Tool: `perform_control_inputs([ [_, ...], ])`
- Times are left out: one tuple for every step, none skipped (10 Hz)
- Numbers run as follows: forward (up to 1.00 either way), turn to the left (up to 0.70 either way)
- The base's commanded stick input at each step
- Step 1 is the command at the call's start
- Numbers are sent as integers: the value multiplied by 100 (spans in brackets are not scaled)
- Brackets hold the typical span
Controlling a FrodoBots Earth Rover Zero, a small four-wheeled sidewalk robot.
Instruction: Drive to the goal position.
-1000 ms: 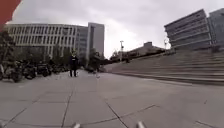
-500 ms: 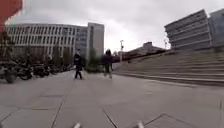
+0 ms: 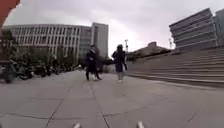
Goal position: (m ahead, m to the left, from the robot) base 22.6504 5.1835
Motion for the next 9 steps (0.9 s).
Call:
perform_control_inputs([
  [70,14],
  [70,14],
  [70,14],
  [70,14],
  [70,10],
  [70,0],
  [70,0],
  [70,0],
  [70,0],
])
